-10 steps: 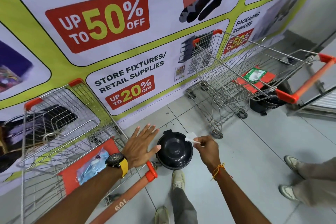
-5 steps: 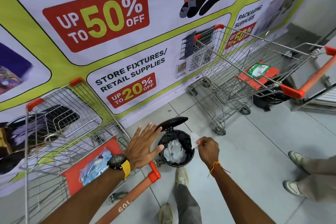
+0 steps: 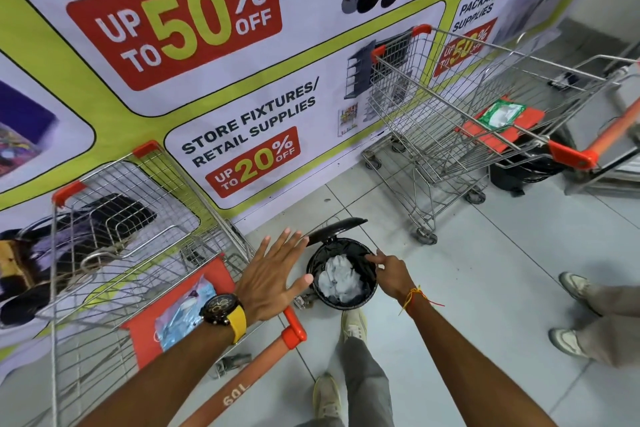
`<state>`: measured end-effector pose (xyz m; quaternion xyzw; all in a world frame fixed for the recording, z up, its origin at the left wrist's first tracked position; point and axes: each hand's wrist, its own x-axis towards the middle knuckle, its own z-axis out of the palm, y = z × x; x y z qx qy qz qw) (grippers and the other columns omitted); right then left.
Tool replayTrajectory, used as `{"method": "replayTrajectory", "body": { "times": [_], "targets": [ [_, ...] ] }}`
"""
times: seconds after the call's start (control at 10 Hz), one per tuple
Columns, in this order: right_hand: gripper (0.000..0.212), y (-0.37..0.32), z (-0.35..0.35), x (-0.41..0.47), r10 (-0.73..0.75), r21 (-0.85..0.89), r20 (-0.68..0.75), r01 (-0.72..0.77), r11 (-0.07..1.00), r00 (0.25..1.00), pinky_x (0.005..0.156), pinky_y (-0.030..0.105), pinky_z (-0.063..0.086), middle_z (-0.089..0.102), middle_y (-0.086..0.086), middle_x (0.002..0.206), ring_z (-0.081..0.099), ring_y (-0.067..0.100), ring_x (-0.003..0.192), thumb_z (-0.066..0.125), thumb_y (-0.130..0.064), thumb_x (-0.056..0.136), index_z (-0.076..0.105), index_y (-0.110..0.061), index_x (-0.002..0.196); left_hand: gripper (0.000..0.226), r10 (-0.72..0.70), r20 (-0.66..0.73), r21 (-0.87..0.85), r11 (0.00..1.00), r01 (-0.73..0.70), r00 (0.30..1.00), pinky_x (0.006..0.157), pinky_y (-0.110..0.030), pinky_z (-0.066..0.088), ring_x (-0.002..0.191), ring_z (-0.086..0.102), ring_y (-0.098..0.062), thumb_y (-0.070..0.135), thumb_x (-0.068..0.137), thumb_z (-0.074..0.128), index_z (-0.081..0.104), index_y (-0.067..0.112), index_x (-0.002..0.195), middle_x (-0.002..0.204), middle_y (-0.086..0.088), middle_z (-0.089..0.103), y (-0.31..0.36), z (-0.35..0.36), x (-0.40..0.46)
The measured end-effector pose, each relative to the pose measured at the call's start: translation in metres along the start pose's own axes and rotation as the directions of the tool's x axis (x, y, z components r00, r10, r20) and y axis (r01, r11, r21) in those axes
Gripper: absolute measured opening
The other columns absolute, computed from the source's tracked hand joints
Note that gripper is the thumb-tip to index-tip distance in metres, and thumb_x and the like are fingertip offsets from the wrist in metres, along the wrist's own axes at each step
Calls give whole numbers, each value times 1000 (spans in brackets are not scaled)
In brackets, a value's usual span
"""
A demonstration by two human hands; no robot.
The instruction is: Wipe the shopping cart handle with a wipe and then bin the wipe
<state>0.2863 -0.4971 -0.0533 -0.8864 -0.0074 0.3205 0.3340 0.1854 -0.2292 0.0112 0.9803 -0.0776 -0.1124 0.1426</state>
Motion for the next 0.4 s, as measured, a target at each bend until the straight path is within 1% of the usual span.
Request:
{"method": "replayTrajectory", "body": {
  "times": [0.1,0.2,0.3,0.4],
  "targets": [
    [44,-6,-5,-7,-42,2,4,42,999,999,122,34,29,40,18,157,37,28,148,46,7,94,65,-9,131,81,8,38,36,999,-9,999,124,-42,-8,151,-12,-14,71,91,11,0,23,156,165,3,-1,1,-3,0],
    [46,-14,-11,-15,-92,2,0,92,996,996,122,39,31,35,15,160,36,28,148,48,6,93,65,-12,132,78,13,59,71,997,-18,998,123,-40,-10,151,-13,-14,66,94,17,-2,21,155,164,2,-4,3,-10,0],
    [42,-32,-20,-28,-169,-47,-46,167,985,985,122,33,25,36,6,161,34,25,150,54,-7,97,60,-14,137,76,-10,23,42,999,9,1000,123,-40,-10,151,-11,-14,64,96,19,-2,21,155,164,3,-7,10,-20,-1],
    [44,-56,-26,-39,-302,-123,-112,288,950,947,123,39,24,30,2,165,22,22,154,54,-24,100,53,-21,144,76,-39,-61,24,999,40,997,124,-42,-8,151,-12,-14,64,97,18,-4,21,155,163,5,-10,16,-33,1]
  ]
}}
